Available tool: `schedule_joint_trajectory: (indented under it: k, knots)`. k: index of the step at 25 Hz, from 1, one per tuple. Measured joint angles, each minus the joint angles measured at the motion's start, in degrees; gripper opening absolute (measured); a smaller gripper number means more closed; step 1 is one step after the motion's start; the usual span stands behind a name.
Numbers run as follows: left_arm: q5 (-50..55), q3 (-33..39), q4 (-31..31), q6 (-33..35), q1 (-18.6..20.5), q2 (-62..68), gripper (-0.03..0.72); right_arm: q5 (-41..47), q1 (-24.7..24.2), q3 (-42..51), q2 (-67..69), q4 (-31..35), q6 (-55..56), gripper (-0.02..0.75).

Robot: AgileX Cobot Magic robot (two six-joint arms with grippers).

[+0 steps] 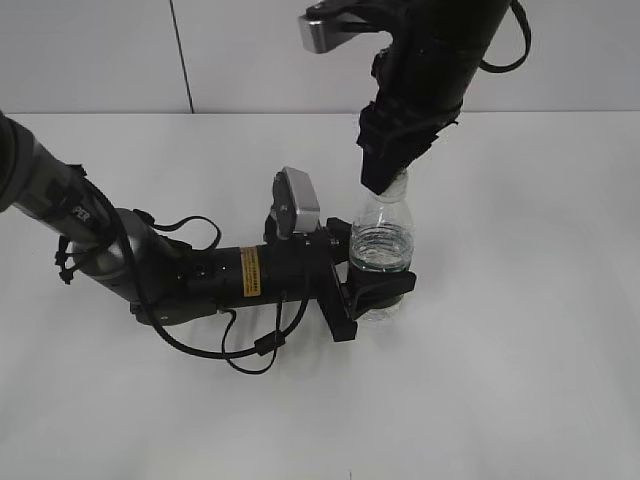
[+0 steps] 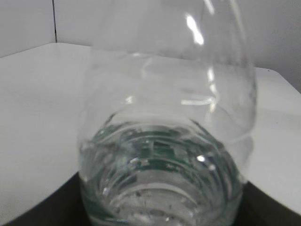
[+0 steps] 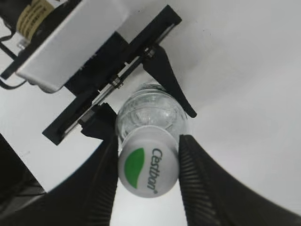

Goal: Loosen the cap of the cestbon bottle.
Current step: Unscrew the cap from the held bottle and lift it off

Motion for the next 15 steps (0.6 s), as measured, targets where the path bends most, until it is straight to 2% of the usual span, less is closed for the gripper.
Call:
schedule_joint_trajectory:
  k: [15]
  knots:
    - [0.0,0.0,0.9,0.2,0.1,0.0,0.405,0.4,0.0,0.0,0.0,0.6,-44.5,0.302]
